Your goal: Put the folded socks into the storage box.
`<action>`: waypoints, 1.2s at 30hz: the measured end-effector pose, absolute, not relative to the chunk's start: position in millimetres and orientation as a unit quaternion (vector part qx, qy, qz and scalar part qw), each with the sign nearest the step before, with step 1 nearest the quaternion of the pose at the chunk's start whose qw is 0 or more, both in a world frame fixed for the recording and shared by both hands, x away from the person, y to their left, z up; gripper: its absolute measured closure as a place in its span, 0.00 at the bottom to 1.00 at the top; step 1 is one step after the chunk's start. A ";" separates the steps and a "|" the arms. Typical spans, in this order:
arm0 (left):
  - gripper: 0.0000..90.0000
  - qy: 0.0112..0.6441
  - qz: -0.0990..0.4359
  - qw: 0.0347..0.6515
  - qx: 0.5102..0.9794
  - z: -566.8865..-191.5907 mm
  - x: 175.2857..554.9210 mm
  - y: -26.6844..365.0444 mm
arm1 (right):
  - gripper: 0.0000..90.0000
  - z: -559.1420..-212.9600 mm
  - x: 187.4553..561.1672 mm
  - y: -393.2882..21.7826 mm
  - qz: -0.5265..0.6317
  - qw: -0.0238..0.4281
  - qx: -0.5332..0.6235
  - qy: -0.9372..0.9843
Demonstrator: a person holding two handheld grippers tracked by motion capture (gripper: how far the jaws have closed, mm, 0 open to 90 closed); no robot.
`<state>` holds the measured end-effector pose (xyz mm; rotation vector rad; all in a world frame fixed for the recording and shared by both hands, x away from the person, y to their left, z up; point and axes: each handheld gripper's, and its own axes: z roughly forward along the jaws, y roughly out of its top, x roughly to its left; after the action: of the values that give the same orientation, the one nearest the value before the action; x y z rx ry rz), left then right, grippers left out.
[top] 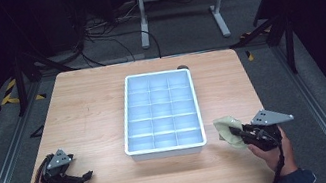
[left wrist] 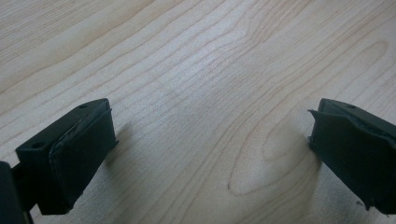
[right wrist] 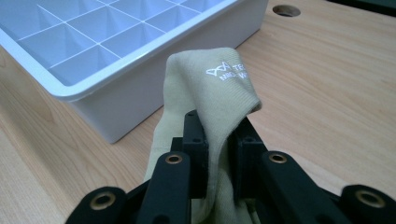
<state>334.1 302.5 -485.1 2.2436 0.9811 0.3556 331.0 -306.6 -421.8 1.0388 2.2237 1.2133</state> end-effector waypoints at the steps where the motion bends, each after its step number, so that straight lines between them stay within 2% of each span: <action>1: 0.00 0.375 0.136 0.328 0.856 -485.2 334.0 302.4 | 0.88 -419.6 330.8 -304.9 0.433 0.202 0.368 0.797; 21: 0.00 0.373 0.138 0.327 0.857 -485.3 334.4 302.6 | 0.88 -384.2 339.8 -289.9 0.463 0.217 0.329 0.794; 36: 0.00 0.373 0.139 0.327 0.857 -485.3 334.4 302.6 | 0.88 -375.0 353.9 -273.4 0.474 0.217 0.318 0.792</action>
<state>334.4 302.6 -485.3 2.2445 0.9761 0.3628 353.9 -273.4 -375.0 0.8820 2.1934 1.3119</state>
